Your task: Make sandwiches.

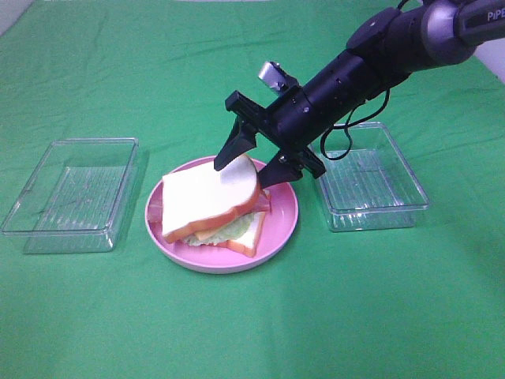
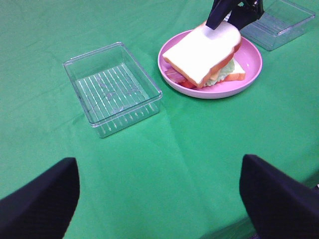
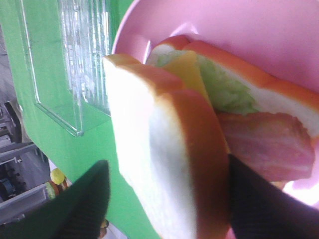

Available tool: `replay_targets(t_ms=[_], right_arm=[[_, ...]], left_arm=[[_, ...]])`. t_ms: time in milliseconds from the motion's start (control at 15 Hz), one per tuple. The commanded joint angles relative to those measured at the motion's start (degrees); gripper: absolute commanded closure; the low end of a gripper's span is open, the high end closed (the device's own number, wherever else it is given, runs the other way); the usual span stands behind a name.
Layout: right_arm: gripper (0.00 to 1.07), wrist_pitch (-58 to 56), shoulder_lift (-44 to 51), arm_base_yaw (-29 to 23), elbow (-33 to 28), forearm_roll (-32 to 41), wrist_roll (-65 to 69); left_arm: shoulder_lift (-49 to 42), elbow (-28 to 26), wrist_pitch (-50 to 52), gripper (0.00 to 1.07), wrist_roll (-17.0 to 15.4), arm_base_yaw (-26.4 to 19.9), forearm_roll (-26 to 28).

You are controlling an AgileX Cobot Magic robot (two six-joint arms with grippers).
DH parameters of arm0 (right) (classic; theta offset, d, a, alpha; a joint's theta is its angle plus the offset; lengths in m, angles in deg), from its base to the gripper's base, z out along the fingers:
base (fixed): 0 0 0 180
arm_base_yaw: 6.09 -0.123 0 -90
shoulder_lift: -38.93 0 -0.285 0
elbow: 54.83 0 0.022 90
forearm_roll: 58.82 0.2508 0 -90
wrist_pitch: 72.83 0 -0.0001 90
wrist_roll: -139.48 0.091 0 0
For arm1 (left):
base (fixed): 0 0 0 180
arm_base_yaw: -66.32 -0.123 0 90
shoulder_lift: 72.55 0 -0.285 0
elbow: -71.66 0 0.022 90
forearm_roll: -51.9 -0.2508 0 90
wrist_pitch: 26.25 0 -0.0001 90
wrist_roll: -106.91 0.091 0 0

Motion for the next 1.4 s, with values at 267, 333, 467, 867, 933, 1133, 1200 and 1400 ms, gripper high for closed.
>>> replay_targets(t_ms=[267,333,467,867,933,1133,1200,1400], right_arm=[[0.25,-1.5,7.0,0.1,-0.1,-16.6,2.1],[0.25,-3.5,10.2,0.1,-0.1,-23.7,4.2],[0.25,-7.0,15.0,0.1,-0.1,-32.7,8.9],[0.26,-9.5,38.5,0.1,-13.8,-48.1,15.0],[0.26,-9.1,43.3,0.1,-17.8,-48.6,14.7],[0.26,-8.6,56.5,0.1,-31.4,-48.7,12.5],[0.26,-8.7,61.7,0.1,-36.2,-48.7,12.0],[0.27,-8.7,81.6,0.1,-50.4,-48.6,7.1]], left_arm=[[-1.3,0.1,0.6,0.24,0.0,0.1,0.5],[-1.3,0.1,0.6,0.24,0.0,0.1,0.5],[-1.3,0.1,0.6,0.24,0.0,0.1,0.5],[-1.3,0.1,0.6,0.24,0.1,0.1,0.6],[-1.3,0.1,0.6,0.24,0.2,0.1,0.6],[-1.3,0.1,0.6,0.24,0.5,0.1,1.0],[-1.3,0.1,0.6,0.24,0.5,0.1,1.0],[-1.3,0.1,0.6,0.24,0.5,0.1,1.0]])
